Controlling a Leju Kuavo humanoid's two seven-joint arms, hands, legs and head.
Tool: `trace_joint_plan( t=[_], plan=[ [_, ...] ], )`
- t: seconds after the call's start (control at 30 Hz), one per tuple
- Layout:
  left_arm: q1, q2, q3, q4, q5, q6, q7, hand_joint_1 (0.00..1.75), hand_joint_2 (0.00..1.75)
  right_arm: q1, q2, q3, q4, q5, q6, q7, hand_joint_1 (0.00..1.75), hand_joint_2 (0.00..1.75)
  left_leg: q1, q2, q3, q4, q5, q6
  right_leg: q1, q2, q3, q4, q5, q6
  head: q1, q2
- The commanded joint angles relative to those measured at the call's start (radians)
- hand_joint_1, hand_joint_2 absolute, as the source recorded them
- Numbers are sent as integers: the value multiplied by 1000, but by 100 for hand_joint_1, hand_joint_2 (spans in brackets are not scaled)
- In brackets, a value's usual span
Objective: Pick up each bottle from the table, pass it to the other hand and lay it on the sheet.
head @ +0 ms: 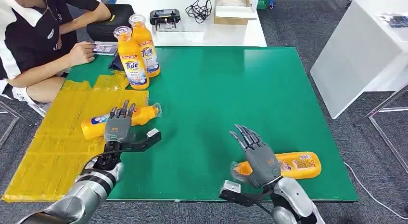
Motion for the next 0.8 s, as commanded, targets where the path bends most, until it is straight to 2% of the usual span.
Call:
trace_joint_plan(
  t=[0.03, 0.1, 0.13, 0.2, 0.43, 0.47, 0.5, 0.57, 0.63, 0.8],
  plan=[
    [24, -30, 76, 31, 41, 5, -53, 0, 175, 23, -92, -7, 99, 0, 24, 5, 0, 175, 0, 1, 5, -2, -1, -1, 0, 1, 5, -2, -1, 0, 0, 0],
    [50, -53, 120, -27, 164, -1, -173, 0, 175, 49, -114, -34, 92, 7, 33, 34, 0, 175, 0, 1, 6, -2, -2, -1, 0, 2, 6, -2, -1, 0, 0, 0],
    [85, -68, 140, -99, 288, -40, -291, 0, 175, 73, -130, -60, 90, 15, 33, 47, 0, 175, 0, 0, 4, -2, -1, -1, 0, 0, 5, -2, -1, 0, 0, 0],
    [114, -65, 122, -158, 300, -67, -277, 0, 175, 88, -134, -81, 90, 24, 28, 33, 0, 175, 0, -1, 6, -2, -2, -1, 0, -1, 6, -3, -2, 0, 0, 0],
    [117, -68, 129, -168, 333, -71, -300, 0, 175, 84, -126, -79, 89, 29, 31, 36, 0, 175, 0, 0, 4, -1, -2, -1, 0, 2, 4, -2, -1, 0, 0, 0],
    [146, -90, 156, -234, 511, -121, -453, 0, 175, 88, -134, -90, 94, 42, 35, 59, 0, 175, 0, -1, 3, -1, -1, -1, 0, 1, 3, -1, -1, 0, 0, 0],
    [187, -96, 159, -317, 619, -175, -514, 0, 175, 96, -141, -110, 103, 44, 29, 70, 0, 175, 0, -1, 4, -1, -2, -1, 0, 1, 4, -2, -1, 0, 0, 0],
    [288, -102, 126, -539, 749, -237, -539, 0, 175, 109, -141, -171, 135, 72, -8, 89, 0, 175, 0, -1, 2, -1, -1, 0, 0, 0, 3, -2, -1, 0, 0, 0],
    [362, -100, 96, -696, 807, -286, -524, 0, 175, 99, -112, -219, 174, 161, -49, 141, 0, 175, 0, 0, 3, -1, -2, 0, 0, 1, 4, -2, -2, 0, -1, 0],
    [384, -92, 64, -726, 839, -325, -501, 0, 175, 33, -57, -267, 278, 274, -64, 189, 0, 175, 0, 4, 3, -1, -3, -1, 0, 4, 3, -2, -1, 0, 0, 0]
  ],
)
